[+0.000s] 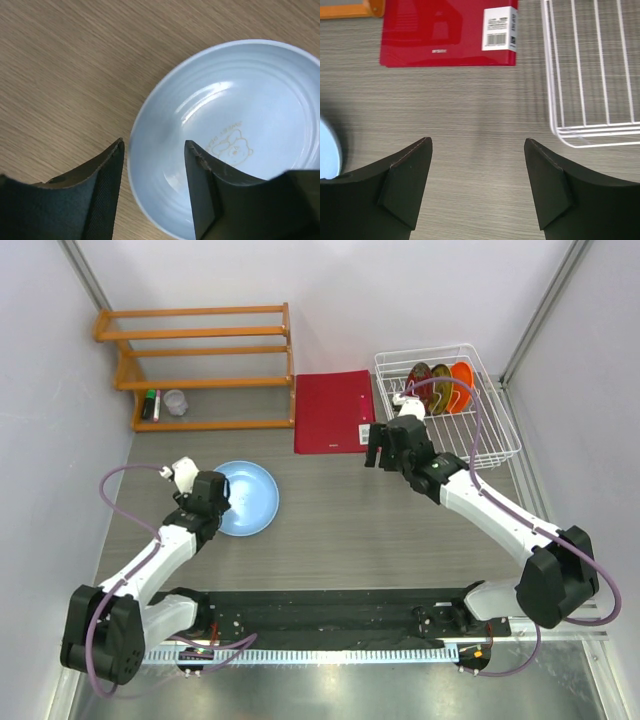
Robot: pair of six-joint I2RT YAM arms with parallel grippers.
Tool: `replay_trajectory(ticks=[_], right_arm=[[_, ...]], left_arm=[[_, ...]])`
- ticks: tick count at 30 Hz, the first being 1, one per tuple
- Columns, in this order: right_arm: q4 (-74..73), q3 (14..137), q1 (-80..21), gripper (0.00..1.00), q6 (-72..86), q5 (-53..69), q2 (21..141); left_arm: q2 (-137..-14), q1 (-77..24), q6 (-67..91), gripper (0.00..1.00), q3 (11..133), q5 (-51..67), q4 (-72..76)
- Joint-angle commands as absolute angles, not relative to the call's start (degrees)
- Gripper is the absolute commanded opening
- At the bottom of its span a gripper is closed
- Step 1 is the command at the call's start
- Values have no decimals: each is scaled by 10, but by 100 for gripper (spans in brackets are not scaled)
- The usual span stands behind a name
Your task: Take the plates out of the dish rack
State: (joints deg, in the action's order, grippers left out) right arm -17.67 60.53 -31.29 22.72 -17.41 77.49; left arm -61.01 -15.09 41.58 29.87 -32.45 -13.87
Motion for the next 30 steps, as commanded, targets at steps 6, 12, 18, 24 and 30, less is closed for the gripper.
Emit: replay_trajectory(ticks=[6, 12, 18, 24, 30], right_arm=[[-179, 632, -271, 81, 196, -220, 773], [-181, 657, -233, 93, 193, -250, 783], [-185, 715, -214, 100, 153, -275, 823], [-164, 778, -183, 100, 125, -319, 890], [-166, 913, -152, 100, 47, -348, 1011]], left_arm=[[-608, -152, 417, 58, 325, -341, -158], [-584, -152, 392, 78, 349, -293, -159], [-568, -152, 366, 89, 381, -201, -135], [-567, -152, 335, 99, 396, -63, -63], [-594, -152, 323, 99, 426, 112, -5]])
